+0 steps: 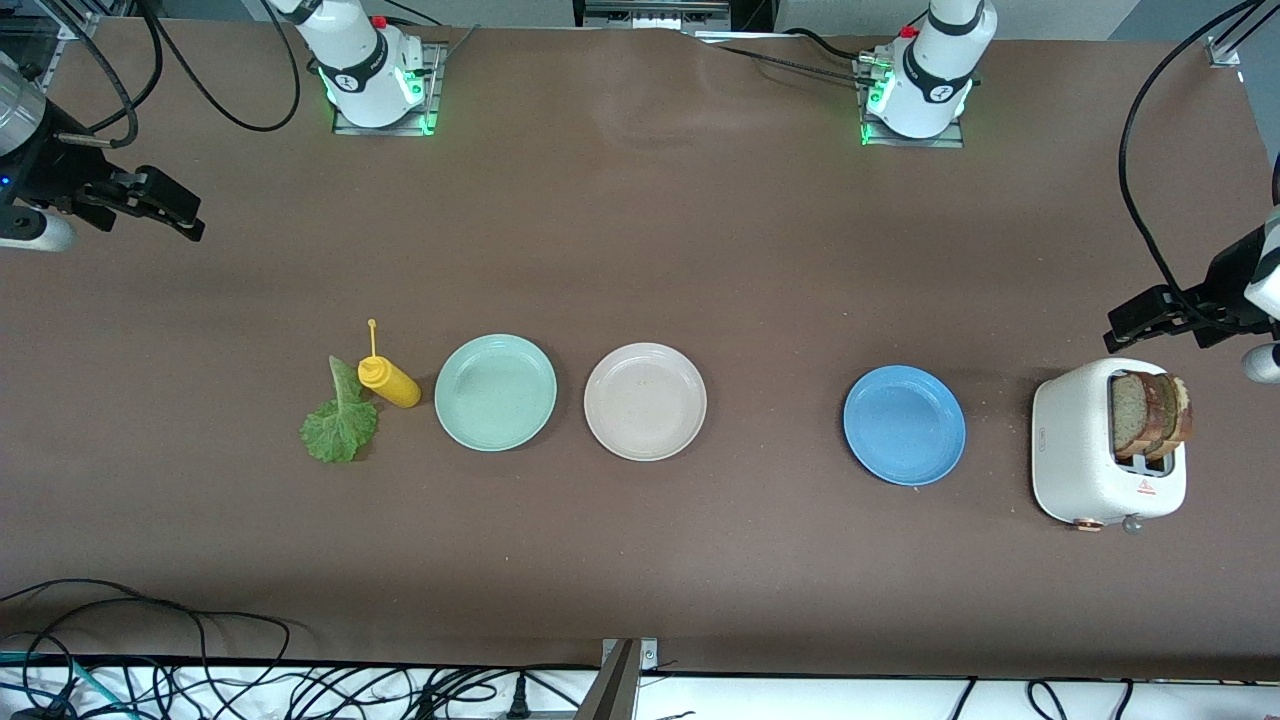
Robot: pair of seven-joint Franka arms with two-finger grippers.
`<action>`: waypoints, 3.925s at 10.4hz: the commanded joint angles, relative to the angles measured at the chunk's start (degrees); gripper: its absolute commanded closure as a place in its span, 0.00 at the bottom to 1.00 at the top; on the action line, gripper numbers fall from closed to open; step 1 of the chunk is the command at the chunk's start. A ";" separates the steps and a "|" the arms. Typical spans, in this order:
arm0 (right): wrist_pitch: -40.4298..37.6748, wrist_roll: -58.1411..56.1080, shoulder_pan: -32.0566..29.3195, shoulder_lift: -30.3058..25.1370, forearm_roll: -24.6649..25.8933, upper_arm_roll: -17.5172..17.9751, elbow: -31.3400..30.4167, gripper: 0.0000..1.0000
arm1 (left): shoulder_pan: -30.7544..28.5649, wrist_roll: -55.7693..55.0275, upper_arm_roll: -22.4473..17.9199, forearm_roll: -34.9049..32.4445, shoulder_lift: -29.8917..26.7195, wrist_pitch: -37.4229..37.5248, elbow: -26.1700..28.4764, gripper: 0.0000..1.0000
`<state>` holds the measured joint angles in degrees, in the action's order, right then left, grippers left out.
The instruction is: Make sandwich on beige plate with both arms
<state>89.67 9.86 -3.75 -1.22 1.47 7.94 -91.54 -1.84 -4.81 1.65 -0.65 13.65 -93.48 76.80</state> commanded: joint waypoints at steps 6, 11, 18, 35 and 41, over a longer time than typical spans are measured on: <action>0.32 0.42 -0.64 -0.27 0.10 0.06 -0.13 0.00 | 0.09 0.68 0.37 -1.11 -0.29 -0.04 0.28 0.00; -1.07 0.77 -0.82 -0.97 -1.64 -0.56 1.10 0.00 | 0.09 0.77 0.37 -1.11 -0.29 -0.04 0.37 0.00; -1.16 1.04 -0.73 -1.15 -2.00 -0.56 1.27 0.00 | 0.17 0.77 0.37 -1.11 -0.20 -0.04 0.55 0.00; -1.60 1.30 0.32 -1.24 -2.18 -2.31 1.27 0.00 | -0.35 0.77 0.46 -1.20 -0.46 1.45 -0.15 0.00; -2.83 1.30 0.32 -1.15 -2.26 -3.19 1.27 0.00 | -0.27 0.68 0.54 -1.20 -0.82 2.07 0.46 0.00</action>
<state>88.22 10.65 -3.68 -1.84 0.24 5.20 -90.69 -2.26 -4.72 2.14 -1.22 13.50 -92.04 76.77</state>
